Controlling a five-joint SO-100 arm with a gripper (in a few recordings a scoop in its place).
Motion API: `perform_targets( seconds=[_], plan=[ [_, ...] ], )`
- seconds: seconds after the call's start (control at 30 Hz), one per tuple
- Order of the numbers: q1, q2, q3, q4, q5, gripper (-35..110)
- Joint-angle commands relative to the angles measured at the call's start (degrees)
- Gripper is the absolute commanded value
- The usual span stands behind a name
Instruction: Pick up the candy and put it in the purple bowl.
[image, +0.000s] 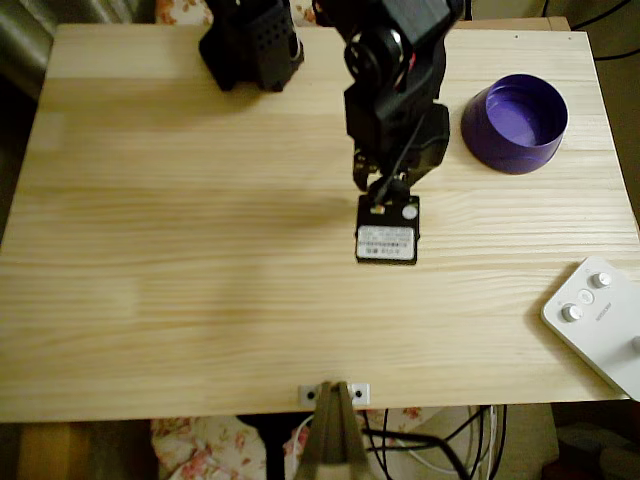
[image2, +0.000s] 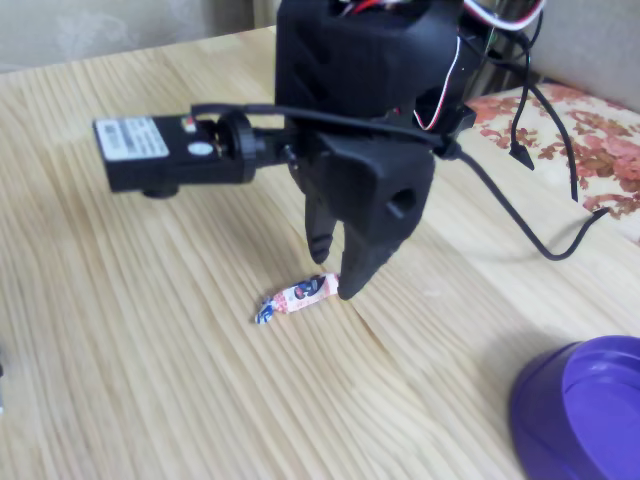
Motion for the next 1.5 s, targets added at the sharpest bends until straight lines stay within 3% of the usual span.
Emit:
perform_targets(
  seconds=[0.0, 1.07, 1.47],
  plan=[
    [0.2, 0.4, -5.4, 0.9, 0.2, 22],
    [1.1, -8.9, -9.5, -1.5, 1.1, 20],
    [1.2, -8.8, -8.1, -2.7, 1.8, 10]
  ],
)
